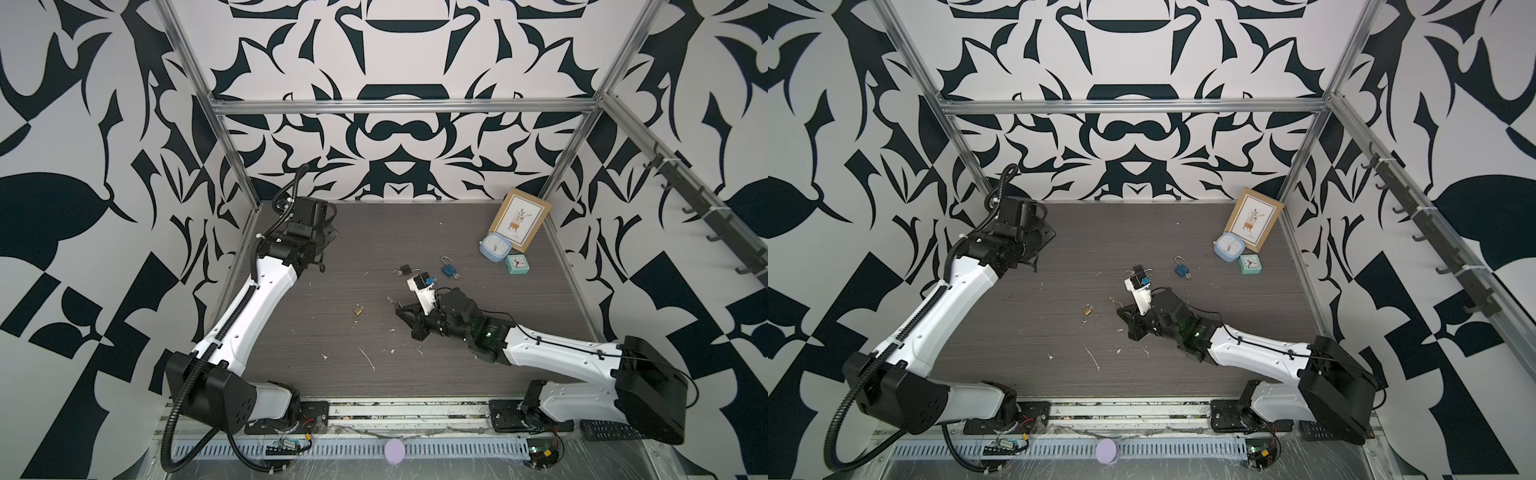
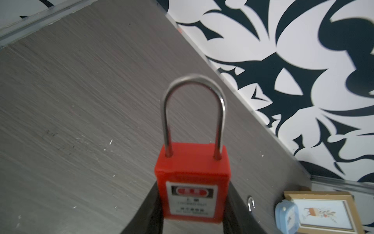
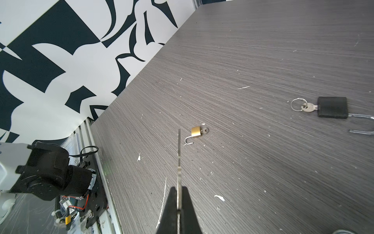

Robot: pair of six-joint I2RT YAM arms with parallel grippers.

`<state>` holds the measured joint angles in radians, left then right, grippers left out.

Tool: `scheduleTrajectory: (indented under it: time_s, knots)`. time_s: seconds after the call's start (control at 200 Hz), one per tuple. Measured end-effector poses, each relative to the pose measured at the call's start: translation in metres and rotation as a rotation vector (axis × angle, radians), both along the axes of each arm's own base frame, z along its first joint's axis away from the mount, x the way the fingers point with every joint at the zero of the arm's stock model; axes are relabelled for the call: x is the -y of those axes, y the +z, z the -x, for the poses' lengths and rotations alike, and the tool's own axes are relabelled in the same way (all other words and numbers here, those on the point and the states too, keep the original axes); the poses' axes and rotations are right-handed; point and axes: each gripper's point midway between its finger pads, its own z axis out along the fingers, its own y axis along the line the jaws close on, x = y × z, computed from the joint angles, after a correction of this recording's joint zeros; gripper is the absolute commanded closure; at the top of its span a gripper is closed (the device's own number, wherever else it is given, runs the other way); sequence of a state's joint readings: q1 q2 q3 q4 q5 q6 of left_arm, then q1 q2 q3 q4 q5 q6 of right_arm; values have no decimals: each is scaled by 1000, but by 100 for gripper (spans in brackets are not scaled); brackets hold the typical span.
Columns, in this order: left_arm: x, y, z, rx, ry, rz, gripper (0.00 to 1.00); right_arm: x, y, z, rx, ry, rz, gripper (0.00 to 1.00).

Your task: Lock with the key

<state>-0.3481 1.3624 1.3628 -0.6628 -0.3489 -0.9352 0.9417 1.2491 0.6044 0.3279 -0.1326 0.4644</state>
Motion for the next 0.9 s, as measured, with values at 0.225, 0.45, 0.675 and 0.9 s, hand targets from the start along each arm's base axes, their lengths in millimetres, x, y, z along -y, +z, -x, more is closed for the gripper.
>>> scheduleTrajectory:
  time_s: [0.225,0.45,0.675,0.9]
  knots:
    - [18,-43,15,-147,-207,-130,100,-1,-2,-5,-10,-19,36,100]
    - [52,-117,31,-382,-435,-305,100,-3,-10,-8,-33,-22,71,100]
    - [69,-177,50,-563,-555,-393,100,-3,-18,-7,-54,-21,100,100]
    - [65,-209,63,-653,-575,-404,100,0,-23,-6,-68,-20,119,100]
